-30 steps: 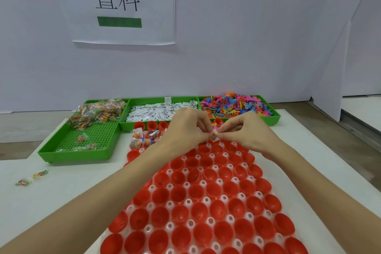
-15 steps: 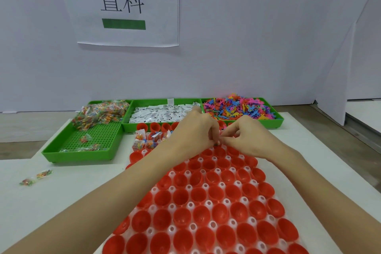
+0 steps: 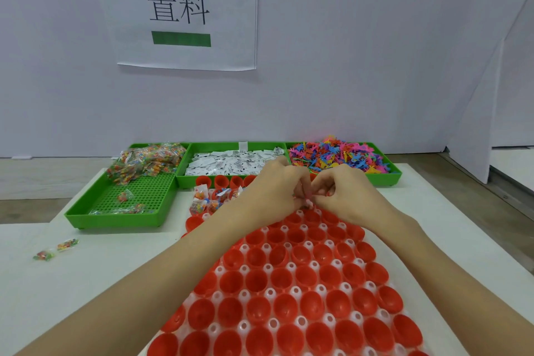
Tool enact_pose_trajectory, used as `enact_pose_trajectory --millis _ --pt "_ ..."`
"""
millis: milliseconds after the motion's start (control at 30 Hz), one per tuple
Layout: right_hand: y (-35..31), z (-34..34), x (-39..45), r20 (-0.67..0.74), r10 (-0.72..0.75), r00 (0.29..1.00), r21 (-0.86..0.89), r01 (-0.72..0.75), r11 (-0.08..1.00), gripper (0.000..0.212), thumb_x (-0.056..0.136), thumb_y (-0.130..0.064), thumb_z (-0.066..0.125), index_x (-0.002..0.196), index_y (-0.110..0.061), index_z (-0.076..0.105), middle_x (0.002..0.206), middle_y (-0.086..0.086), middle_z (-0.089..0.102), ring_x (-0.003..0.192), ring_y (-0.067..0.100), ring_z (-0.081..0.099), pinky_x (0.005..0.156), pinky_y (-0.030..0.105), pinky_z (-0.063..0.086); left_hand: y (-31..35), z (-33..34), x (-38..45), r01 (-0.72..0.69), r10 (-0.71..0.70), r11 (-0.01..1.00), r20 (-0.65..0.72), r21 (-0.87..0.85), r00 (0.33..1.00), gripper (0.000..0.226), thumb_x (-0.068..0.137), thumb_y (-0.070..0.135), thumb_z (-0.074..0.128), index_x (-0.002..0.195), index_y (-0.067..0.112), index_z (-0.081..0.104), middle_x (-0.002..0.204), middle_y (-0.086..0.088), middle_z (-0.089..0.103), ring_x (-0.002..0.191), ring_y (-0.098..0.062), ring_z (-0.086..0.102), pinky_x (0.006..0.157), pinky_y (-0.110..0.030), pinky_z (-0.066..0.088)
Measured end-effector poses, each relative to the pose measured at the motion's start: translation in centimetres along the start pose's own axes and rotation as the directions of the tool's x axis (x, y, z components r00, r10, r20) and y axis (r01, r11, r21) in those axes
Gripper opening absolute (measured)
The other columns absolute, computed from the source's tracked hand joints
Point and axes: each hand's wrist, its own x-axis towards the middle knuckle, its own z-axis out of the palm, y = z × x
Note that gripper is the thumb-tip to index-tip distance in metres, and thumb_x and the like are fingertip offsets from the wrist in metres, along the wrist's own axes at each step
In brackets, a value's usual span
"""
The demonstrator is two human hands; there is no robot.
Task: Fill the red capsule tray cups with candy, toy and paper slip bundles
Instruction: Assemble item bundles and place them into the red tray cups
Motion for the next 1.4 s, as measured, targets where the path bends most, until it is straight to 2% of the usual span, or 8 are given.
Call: enact_pose_trajectory --millis 167,500,667,833,967,1100,1267,1400 --pt "0.1 0.2 0.1 0.011 0.029 1.0 0.015 -0.029 0.999 0.009 0.081 -0.009 0.079 0.084 -0.018 0.08 0.069 -0.007 0.068 0.06 -0.001 0.057 0.054 0.006 0.04 0.1 0.8 -0.3 0.04 -0.04 0.999 -0.049 0.014 0.998 0.023 0.082 0.015 0.077 0.102 0.019 0.067 0.084 0.008 0.076 0.099 -0.014 0.043 0.087 -0.029 0.022" --pt "-0.2 -0.6 -0.2 -0.005 -0.025 1.0 -0.05 0.025 0.998 0.012 0.089 -0.021 0.075 0.097 -0.026 0.083 0.085 -0.01 0.078 0.07 -0.003 0.063 0.06 0.001 0.04 0.9 0.3 -0.6 0.038 -0.027 0.995 -0.126 0.088 0.992 0.03 0.08 0.022 0.082 0.105 0.019 0.067 0.097 0.009 0.055 0.098 -0.013 0.034 0.088 -0.03 0.026" --pt "-0.6 -1.6 -1.0 -0.068 -0.021 0.997 0.004 0.022 1.0 0.01 0.091 -0.034 0.074 0.091 -0.03 0.083 0.076 -0.017 0.075 0.073 -0.005 0.066 0.057 0.003 0.042 0.9 -1.5 -1.8 0.087 -0.103 0.992 -0.179 -0.094 0.978 0.022 0.08 0.028 0.083 0.099 0.022 0.073 0.095 0.006 0.062 0.097 -0.015 0.048 0.092 -0.032 0.037" --pt "-1.3 -2.7 -3.2 -0.086 0.003 0.996 0.198 0.014 0.98 0.015 0.089 -0.039 0.074 0.08 -0.031 0.082 0.071 -0.017 0.074 0.074 -0.001 0.068 0.065 0.011 0.051 -2.0 -4.4 -5.2 0.238 -0.282 0.952 -0.253 -0.191 0.926 0.003 0.088 0.019 0.076 0.089 0.021 0.073 0.088 0.008 0.068 0.083 -0.002 0.054 0.078 -0.025 0.041" --pt "-2.2 -2.0 -5.2 -0.038 0.02 0.999 0.303 -0.008 0.953 0.019 0.095 -0.035 0.069 0.082 -0.03 0.082 0.077 -0.011 0.076 0.078 0.005 0.07 0.075 0.025 0.057 -6.8 -6.4 -9.0 0.476 -0.452 0.879 -0.352 -0.02 0.82 0.012 0.095 0.021 0.069 0.104 0.015 0.071 0.102 0.001 0.065 0.102 -0.019 0.055 0.097 -0.039 0.044" --pt "-2.5 -1.0 -6.3 -0.077 0.084 0.993 0.374 -0.05 0.926 0.021 0.096 -0.033 0.067 0.081 -0.031 0.082 0.079 -0.01 0.076 0.083 0.005 0.07 0.076 0.031 0.055 -11.9 -8.9 -12.7 0.71 -0.682 0.626 -0.215 0.323 0.699 0.041 0.101 0.039 0.058 0.134 0.016 0.063 0.144 -0.014 0.054 0.136 -0.036 0.044 0.114 -0.045 0.035" --pt "-2.2 0.2 -7.2 -0.138 0.12 0.983 0.42 -0.052 0.906 0.022 0.096 -0.031 0.066 0.081 -0.034 0.081 0.074 -0.009 0.074 0.081 0.004 0.07 0.08 0.031 0.057 -13.0 -10.1 -14.9 0.728 -0.705 0.661 -0.181 0.185 0.686 0.025 0.096 0.033 0.068 0.094 0.011 0.079 0.092 -0.013 0.073 0.082 -0.027 0.066 0.062 -0.03 0.041" --pt "-1.3 0.1 -7.5 -0.213 0.137 0.967 0.43 -0.033 0.902 0.025 0.096 -0.029 0.066 0.076 -0.035 0.08 0.075 -0.011 0.075 0.088 0.002 0.069 0.081 0.026 0.056 -12.5 -10.2 -14.7 0.741 -0.71 0.665 -0.228 0.094 0.666 0.015 0.086 0.021 0.08 0.073 0.013 0.081 0.059 0.003 0.068 0.048 -0.006 0.051 0.043 -0.016 0.032"
